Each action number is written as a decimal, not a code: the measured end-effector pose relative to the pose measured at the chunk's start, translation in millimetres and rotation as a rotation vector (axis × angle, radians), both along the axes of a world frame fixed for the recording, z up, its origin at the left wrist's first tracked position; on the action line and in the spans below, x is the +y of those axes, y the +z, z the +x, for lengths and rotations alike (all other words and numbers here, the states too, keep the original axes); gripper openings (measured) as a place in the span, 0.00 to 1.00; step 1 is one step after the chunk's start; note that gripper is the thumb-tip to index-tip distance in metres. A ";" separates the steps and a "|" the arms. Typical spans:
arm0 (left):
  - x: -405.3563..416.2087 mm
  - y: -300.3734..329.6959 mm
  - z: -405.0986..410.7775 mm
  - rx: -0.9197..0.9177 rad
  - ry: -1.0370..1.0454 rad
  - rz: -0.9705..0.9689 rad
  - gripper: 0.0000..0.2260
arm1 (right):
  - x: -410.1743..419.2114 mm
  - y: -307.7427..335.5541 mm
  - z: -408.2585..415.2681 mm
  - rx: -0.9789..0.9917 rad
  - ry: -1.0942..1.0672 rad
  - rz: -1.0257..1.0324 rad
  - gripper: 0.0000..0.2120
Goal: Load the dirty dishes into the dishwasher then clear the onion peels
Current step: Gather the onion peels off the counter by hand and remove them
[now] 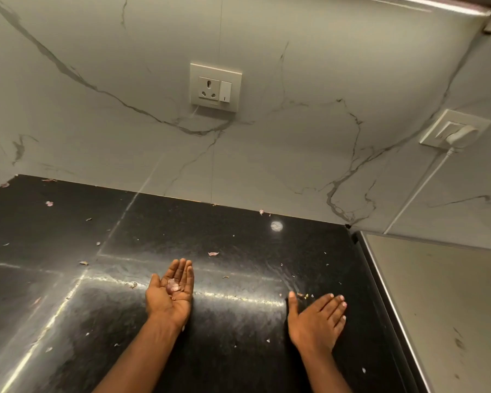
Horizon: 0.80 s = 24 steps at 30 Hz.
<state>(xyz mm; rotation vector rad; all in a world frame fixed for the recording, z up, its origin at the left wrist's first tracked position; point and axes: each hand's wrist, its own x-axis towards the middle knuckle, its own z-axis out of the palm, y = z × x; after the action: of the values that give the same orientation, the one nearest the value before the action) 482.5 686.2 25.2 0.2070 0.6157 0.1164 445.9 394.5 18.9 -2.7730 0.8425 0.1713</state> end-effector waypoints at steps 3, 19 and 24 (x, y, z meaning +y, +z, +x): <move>-3.0 3.0 3.5 -0.003 0.015 -0.012 0.26 | 35.8 -11.3 3.9 -0.030 0.210 0.020 0.54; 96.6 12.6 -31.0 -0.057 0.319 -0.030 0.28 | 120.7 -26.2 6.2 -0.032 0.447 0.049 0.50; 123.1 16.3 -51.0 -0.070 0.388 -0.005 0.27 | 229.1 -20.9 -16.7 -0.016 0.953 0.192 0.47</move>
<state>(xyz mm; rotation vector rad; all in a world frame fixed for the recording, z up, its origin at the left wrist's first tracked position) 431.5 809.2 41.4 0.0754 0.5804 0.4945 429.2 623.6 -2.1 -2.7303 -0.5293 0.3566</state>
